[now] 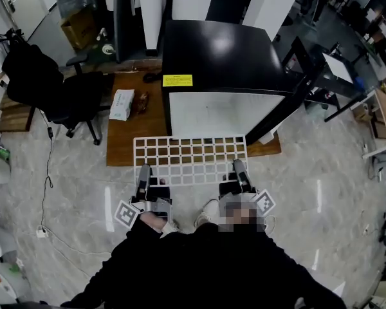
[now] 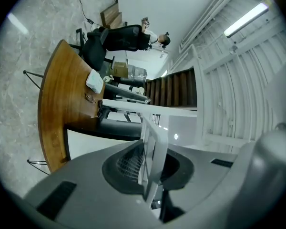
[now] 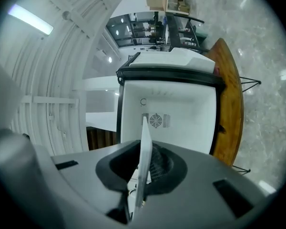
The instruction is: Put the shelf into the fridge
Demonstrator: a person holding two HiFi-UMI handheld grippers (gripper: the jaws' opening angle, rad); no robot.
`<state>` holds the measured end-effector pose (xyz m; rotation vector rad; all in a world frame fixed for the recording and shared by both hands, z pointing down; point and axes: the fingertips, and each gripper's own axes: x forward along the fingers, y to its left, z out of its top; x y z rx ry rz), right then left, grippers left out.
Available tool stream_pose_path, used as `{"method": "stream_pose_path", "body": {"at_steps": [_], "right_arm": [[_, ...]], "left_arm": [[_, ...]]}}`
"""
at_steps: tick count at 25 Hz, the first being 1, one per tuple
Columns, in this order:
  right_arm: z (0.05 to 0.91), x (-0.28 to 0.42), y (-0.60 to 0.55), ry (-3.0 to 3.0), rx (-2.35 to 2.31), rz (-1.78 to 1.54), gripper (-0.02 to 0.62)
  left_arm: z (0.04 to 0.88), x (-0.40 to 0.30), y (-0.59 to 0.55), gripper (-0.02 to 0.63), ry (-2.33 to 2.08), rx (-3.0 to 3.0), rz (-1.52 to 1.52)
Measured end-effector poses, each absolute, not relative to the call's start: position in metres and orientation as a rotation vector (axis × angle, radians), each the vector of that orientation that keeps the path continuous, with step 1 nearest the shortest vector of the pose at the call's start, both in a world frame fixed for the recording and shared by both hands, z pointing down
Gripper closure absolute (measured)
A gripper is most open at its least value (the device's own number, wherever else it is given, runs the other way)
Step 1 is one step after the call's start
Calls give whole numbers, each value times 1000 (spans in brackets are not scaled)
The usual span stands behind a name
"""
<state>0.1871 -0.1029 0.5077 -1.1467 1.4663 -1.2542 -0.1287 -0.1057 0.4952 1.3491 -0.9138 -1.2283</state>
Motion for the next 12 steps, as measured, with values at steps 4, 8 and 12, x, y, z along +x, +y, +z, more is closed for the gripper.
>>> {"method": "stream_pose_path", "body": {"at_steps": [4, 8, 12], "right_arm": [[508, 250, -128, 1456, -1139, -1254, 563], [507, 271, -153, 1435, -1136, -1270, 563], [502, 274, -153, 1439, -1114, -1263, 565]], "left_arm": [[502, -66, -130, 571, -946, 1346, -1199], [500, -45, -158, 572, -962, 1357, -1184], [499, -41, -161, 572, -967, 1377, -1184]]}}
